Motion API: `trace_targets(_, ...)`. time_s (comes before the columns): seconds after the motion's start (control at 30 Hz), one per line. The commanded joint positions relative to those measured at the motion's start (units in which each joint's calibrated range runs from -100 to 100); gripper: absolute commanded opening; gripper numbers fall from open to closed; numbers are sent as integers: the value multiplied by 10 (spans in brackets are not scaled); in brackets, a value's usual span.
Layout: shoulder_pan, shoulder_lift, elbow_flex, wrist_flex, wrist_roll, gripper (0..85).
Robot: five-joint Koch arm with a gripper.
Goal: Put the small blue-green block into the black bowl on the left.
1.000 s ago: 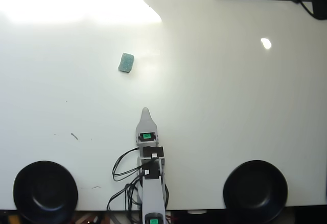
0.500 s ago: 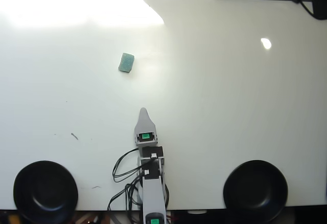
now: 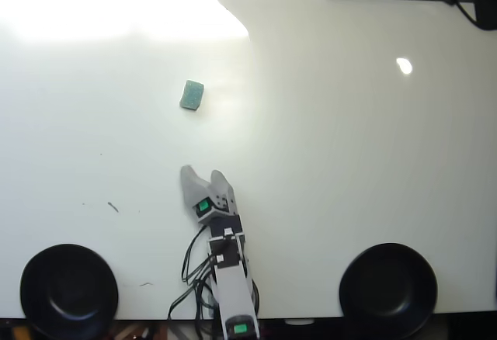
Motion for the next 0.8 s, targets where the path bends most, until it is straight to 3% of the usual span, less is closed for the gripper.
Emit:
trace_targets(0.0,1,56,60,41,-30,465)
trace_targets(0.53,-17,527,360,73,-97,482)
trace_targets(0.77,-17,634,411,96,-131,480)
